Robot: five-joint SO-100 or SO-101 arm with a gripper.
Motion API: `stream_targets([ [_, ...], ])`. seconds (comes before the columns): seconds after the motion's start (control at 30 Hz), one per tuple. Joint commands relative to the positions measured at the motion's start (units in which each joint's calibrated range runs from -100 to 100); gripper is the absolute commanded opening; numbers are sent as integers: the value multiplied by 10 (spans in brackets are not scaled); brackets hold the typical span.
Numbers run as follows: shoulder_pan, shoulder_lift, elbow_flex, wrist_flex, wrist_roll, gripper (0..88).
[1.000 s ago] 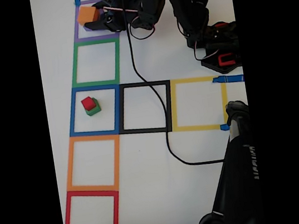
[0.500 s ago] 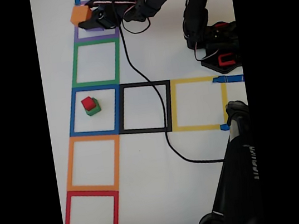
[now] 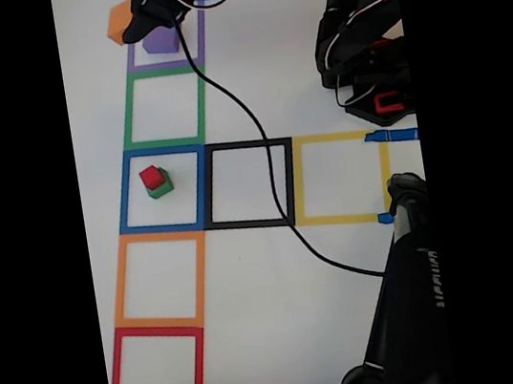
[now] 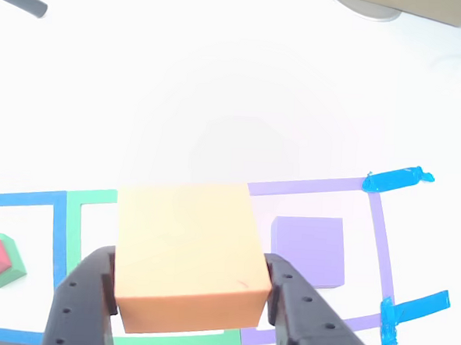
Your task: Tower of hanoi
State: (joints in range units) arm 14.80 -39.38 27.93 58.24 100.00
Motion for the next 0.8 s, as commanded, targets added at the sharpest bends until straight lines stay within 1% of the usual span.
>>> stream_targets([
  [0.0,-21,3,-201,170,0,38],
  [0.17,-38,16,-298,270,0,38],
  [0.27,-44,10,-281,282,0,37],
  [0.37,-43,-5,-212,255,0,38],
  [0.43,-41,-16,-144,204,0,38],
  [0.6,-41,-22,38,20,0,38],
  [0.77,-52,12,232,-248,0,37],
])
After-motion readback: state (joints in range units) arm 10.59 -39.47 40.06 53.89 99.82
